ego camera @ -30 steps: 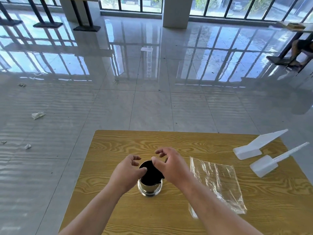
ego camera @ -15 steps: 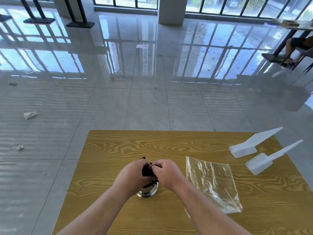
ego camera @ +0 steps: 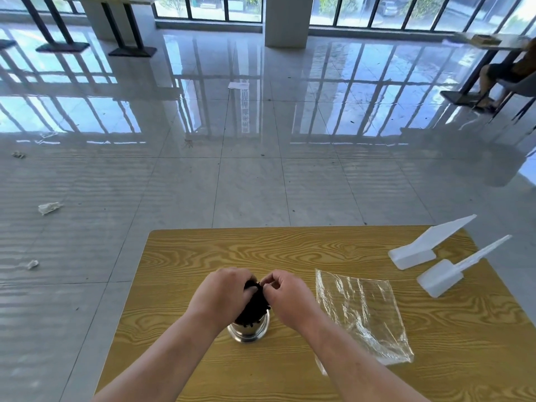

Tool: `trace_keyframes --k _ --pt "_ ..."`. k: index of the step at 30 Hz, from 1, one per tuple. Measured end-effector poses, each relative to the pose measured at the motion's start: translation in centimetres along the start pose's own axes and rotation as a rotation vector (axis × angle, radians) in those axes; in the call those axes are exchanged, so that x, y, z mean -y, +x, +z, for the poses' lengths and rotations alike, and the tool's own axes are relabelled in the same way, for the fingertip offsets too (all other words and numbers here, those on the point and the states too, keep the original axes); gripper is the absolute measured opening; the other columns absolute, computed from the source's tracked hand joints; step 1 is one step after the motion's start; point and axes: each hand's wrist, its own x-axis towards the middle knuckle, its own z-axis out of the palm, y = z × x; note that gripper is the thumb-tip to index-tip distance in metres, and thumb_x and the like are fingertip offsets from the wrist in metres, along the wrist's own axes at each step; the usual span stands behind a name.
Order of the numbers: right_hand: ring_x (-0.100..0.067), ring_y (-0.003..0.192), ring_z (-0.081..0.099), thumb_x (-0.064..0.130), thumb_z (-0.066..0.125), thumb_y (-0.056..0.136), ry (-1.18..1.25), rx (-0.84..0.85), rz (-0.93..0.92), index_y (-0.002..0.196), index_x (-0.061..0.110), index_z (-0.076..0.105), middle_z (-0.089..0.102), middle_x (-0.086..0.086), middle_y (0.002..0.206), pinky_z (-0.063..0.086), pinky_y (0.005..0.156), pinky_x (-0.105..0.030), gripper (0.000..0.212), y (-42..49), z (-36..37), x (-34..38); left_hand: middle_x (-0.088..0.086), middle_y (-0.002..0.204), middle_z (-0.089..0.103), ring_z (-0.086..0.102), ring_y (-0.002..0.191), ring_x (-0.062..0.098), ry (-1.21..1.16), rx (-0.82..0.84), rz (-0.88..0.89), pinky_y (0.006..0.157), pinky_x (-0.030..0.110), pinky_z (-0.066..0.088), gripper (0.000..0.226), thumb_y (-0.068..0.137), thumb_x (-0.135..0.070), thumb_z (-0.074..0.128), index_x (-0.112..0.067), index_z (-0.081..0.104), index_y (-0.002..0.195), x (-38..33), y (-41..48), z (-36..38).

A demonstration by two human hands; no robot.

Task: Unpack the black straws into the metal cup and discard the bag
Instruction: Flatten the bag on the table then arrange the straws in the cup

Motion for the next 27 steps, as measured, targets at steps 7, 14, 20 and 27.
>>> trace_keyframes --k 7,14,20,27 --pt "0.002 0.043 0.048 0.021 0.059 0.099 0.047 -0.101 -0.043 0.093 0.027 0.071 0.062 0.012 0.060 0.033 0.042 -0.013 0.015 0.2 -1.4 0.2 -0.015 0.087 0.076 0.063 0.077 0.002 -0.010 -0.120 0.018 0.062 0.010 0.037 0.011 0.091 -0.037 0.075 -0.030 0.080 0.098 -1.3 0.2 -3.9" --pt "-0.005 0.048 0.044 0.015 0.057 0.103 0.138 -0.099 -0.015 0.096 0.020 0.072 0.063 0.003 0.067 0.035 0.044 -0.020 0.017 0.2 -2.9 0.1 -0.018 0.066 0.068 0.057 0.056 -0.005 -0.050 -0.144 0.007 0.050 0.014 0.033 0.005 0.091 -0.038 0.076 -0.034 0.079 0.092 -2.8 0.2 -8.3" --pt "-0.010 0.063 0.055 0.030 0.060 0.106 0.121 -0.057 -0.042 0.095 0.021 0.071 0.066 0.003 0.076 0.046 0.054 -0.020 0.019 0.0 -2.7 0.1 -0.016 0.063 0.071 0.065 0.061 -0.003 -0.041 -0.156 -0.009 0.044 0.011 0.037 0.004 0.089 -0.040 0.077 -0.036 0.078 0.090 -3.0 0.1 -10.1" --pt "-0.002 0.042 0.037 0.037 0.052 0.110 0.140 -0.122 -0.058 0.091 0.003 0.069 0.058 -0.002 0.066 0.034 0.043 -0.015 0.042 -0.5 -3.2 0.1 -0.035 0.070 0.069 0.069 0.062 0.000 -0.092 -0.257 0.007 0.054 0.023 0.050 0.005 0.085 -0.044 0.078 -0.045 0.073 0.083 -2.7 0.6 -12.7"
